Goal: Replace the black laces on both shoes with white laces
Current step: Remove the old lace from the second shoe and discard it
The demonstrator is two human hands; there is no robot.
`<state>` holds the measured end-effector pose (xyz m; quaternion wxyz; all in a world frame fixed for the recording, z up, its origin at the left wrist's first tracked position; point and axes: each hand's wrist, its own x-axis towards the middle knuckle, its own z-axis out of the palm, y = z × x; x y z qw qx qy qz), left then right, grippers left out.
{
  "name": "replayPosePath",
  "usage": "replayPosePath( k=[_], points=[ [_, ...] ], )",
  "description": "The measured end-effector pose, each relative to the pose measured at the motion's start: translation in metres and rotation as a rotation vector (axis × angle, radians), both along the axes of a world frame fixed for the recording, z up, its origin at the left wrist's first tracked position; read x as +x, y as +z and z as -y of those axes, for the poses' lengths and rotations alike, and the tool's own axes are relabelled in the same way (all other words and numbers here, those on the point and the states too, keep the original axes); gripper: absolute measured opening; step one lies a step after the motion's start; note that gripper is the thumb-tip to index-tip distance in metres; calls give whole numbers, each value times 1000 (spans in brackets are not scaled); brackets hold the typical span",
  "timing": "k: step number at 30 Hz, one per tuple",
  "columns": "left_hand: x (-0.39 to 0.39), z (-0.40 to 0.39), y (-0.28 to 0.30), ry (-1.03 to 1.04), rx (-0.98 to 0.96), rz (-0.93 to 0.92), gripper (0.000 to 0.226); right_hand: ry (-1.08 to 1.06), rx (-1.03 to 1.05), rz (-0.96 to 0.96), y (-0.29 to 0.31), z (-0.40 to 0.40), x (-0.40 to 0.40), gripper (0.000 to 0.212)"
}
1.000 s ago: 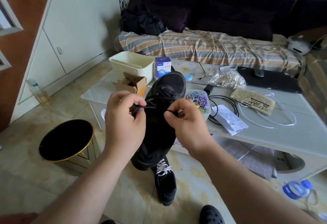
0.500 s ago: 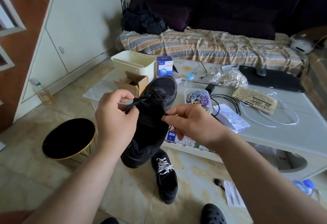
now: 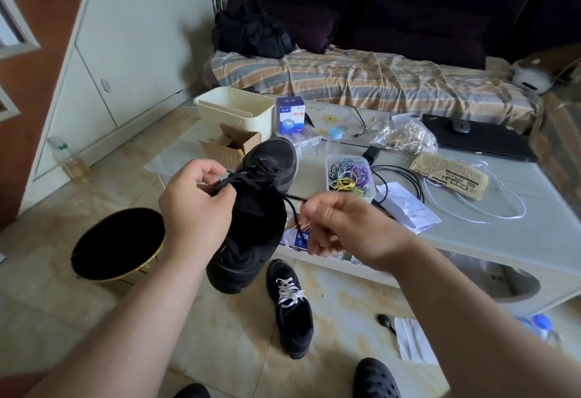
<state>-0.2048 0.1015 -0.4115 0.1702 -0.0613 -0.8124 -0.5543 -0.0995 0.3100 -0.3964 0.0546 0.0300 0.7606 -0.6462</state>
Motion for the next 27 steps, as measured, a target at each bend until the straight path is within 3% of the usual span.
replayPosePath(
  k=[3,5,6,7,9,10,11,13,16,21,25,27],
  points=[
    [-5,4,1,58,95,40,28,-417,-625,-4,0,-1,-13,32],
    [-7,7,1,85,171,61,27,-721,-825,59,-4,-11,-21,22],
    [-7,7,1,87,188,69,27,-794,-700,98,-7,-17,-21,17],
    [-6,7,1,81,194,75,26,-791,-363,183,-11,-20,-21,12],
    [-3,5,0,56,184,72,26,-469,449,278,-19,-17,-16,19],
    [-1,3,-1,43,173,66,26,-353,647,274,-25,-13,-15,32],
    [1,0,-1,34,160,58,26,-348,710,250,-28,-7,-13,45],
    [4,-5,-2,29,117,37,25,-483,696,49,-28,11,-12,51],
    [11,-13,-4,7,85,4,27,-428,632,-195,-27,33,-9,37],
    [28,-22,0,-124,32,24,45,-555,457,-108,-34,25,-20,31],
    [31,-21,10,-249,-387,90,57,-635,5,-107,-35,17,-26,29],
    [31,-26,12,-219,-560,92,54,-611,-63,-111,-37,22,-23,28]
  ],
)
